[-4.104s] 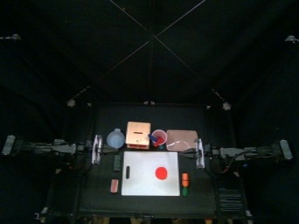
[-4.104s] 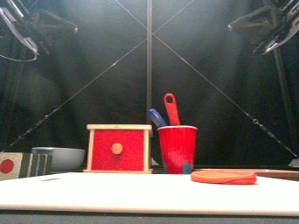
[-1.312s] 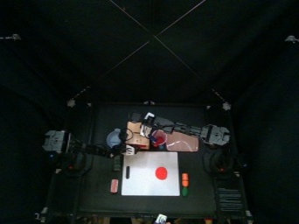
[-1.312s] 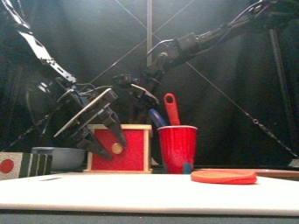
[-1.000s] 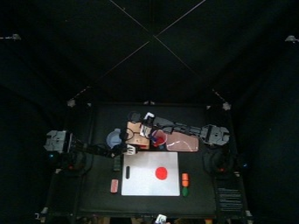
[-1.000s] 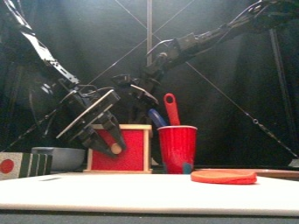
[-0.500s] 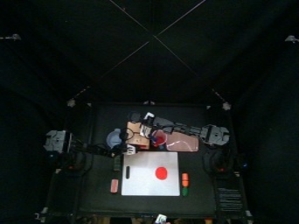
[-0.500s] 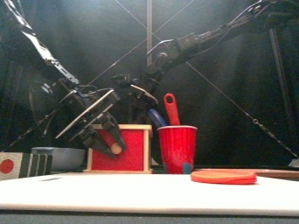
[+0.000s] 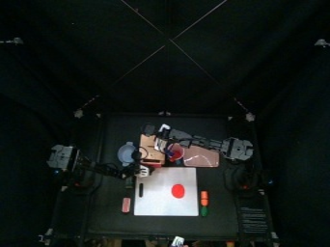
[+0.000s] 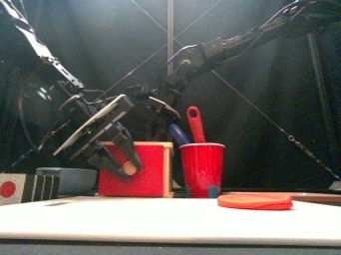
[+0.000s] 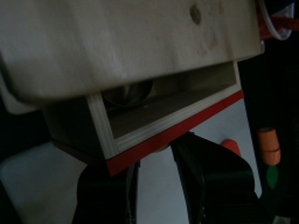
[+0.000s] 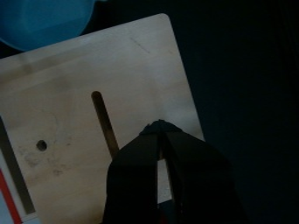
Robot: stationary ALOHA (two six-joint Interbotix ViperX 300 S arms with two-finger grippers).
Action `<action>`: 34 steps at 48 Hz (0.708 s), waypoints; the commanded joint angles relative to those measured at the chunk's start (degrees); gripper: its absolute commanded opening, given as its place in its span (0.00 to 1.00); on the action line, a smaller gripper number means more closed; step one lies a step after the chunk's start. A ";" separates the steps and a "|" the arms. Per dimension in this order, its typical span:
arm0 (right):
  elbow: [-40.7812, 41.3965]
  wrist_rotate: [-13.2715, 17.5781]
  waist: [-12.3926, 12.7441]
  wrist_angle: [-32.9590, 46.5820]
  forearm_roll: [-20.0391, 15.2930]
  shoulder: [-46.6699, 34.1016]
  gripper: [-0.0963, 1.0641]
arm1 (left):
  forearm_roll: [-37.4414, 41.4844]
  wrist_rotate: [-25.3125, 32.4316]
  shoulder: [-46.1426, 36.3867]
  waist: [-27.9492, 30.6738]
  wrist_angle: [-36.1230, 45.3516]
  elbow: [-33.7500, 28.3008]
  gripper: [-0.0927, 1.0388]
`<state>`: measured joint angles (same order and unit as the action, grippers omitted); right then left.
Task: Get the cutter from the drawer then cut the dough then place the extra dough in the bowl
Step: Open the drawer
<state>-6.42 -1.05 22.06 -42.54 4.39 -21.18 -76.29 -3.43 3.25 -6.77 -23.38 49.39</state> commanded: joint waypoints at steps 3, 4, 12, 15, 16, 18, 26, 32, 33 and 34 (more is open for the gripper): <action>-0.70 0.00 0.26 -0.09 0.09 0.97 0.11 | -2.55 -0.09 -0.70 -3.60 0.44 0.26 0.54; -0.70 0.00 0.18 -0.09 0.09 0.97 0.11 | -2.81 -0.09 -0.70 -3.96 0.44 0.26 0.54; -0.70 0.00 0.18 -0.09 0.09 0.97 0.11 | -4.04 -0.09 -0.79 -5.71 0.44 0.09 0.54; -0.70 0.09 0.18 -0.09 0.09 0.97 0.11 | -4.48 -0.09 -0.79 -6.24 0.44 -0.09 0.54; -0.70 0.09 0.18 -0.09 0.09 0.97 0.11 | -4.57 -0.09 -0.79 -6.42 0.44 -0.09 0.54; -0.70 0.09 0.18 -0.09 0.09 0.97 0.11 | -4.83 -0.09 -0.79 -6.68 0.44 -0.18 0.54; -0.70 0.09 0.18 -0.09 0.09 0.97 0.11 | -5.45 -0.09 -0.79 -7.21 0.35 -0.35 0.54; -0.70 0.18 0.18 -0.09 0.09 0.97 0.11 | -5.54 -0.09 -0.70 -7.21 0.18 -0.88 0.54; -0.70 0.18 0.18 -0.09 0.09 0.97 0.11 | -5.54 -0.09 -0.62 -7.38 0.09 -1.14 0.54; -0.70 0.18 0.18 -0.09 0.00 0.97 0.11 | -5.62 -0.09 -0.70 -7.56 0.09 -1.23 0.54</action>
<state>-6.42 -0.97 22.06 -42.45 4.31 -21.27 -81.65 -3.60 2.90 -12.48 -23.55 49.31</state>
